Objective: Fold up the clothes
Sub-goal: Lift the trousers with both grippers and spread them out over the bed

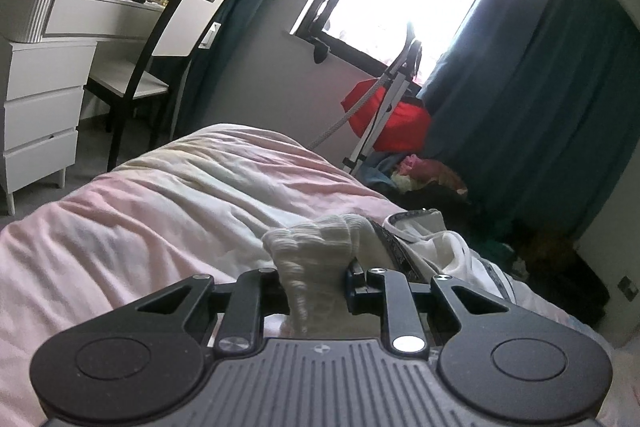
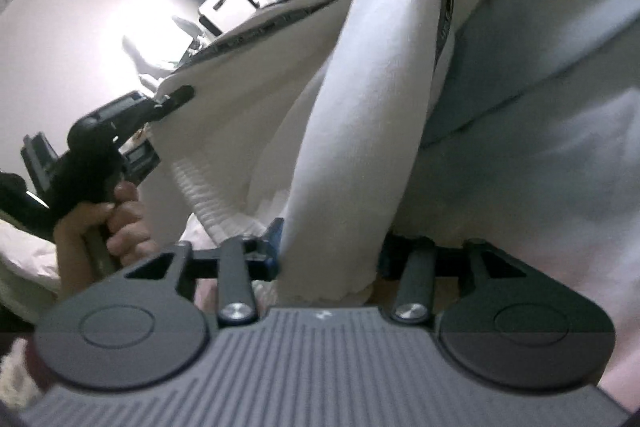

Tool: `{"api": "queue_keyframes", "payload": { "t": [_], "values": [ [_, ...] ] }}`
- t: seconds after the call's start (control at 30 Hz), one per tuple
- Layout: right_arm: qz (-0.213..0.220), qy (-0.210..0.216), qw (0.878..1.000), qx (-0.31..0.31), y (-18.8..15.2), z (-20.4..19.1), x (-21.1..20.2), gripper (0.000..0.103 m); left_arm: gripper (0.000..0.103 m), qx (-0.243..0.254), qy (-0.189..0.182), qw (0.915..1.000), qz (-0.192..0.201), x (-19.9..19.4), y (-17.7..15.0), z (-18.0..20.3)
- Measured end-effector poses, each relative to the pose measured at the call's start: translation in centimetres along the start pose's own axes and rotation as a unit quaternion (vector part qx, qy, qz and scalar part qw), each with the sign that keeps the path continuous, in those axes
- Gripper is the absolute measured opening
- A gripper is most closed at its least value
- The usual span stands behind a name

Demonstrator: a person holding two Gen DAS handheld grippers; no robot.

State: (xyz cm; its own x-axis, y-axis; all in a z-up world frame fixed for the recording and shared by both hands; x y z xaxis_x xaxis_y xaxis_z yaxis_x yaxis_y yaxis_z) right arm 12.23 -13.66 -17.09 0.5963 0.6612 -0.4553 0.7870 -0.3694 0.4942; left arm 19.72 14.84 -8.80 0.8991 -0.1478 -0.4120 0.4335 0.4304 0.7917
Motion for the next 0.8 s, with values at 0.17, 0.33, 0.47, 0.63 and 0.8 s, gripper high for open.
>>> {"api": "queue_keyframes", "payload": {
  "t": [0.17,0.33,0.47,0.63,0.8],
  "values": [
    [0.048,0.027,0.998,0.022,-1.3,-2.8,-0.4,0.018,0.020,-0.024,0.013,0.9995,-0.016,1.3,5.1,-0.9],
    [0.059,0.096,0.993,0.045,-2.5,-8.3,4.7,0.017,0.019,0.034,0.076,0.9964,0.014,2.7,13.3,-3.0],
    [0.062,0.135,0.987,0.062,-3.5,-13.7,12.5,0.017,0.019,0.057,0.122,0.9909,-0.001,6.2,17.5,-6.1],
    [0.044,0.135,0.987,0.075,-4.4,-16.2,21.5,0.017,0.020,0.063,0.160,0.9845,-0.033,12.4,18.5,-10.4],
    [0.028,0.109,0.992,0.059,-4.8,-15.5,25.2,0.021,0.024,0.067,0.181,0.9791,-0.065,17.6,17.8,-13.9]
  ]
}}
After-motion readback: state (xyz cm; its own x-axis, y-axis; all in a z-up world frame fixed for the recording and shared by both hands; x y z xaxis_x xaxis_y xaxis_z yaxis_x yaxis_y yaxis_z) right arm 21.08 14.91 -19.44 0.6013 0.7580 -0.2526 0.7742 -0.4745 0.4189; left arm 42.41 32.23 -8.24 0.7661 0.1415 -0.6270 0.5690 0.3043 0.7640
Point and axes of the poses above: each gripper's, at about its wrist camera, not at the fingertips, and x roughly the way its jaws point, z to its right, y to its top, the point moved 4 cm from there along x, roughly the way its jaws point, and after that the axes turned 1 degree about -x, right-handed, at the moved point
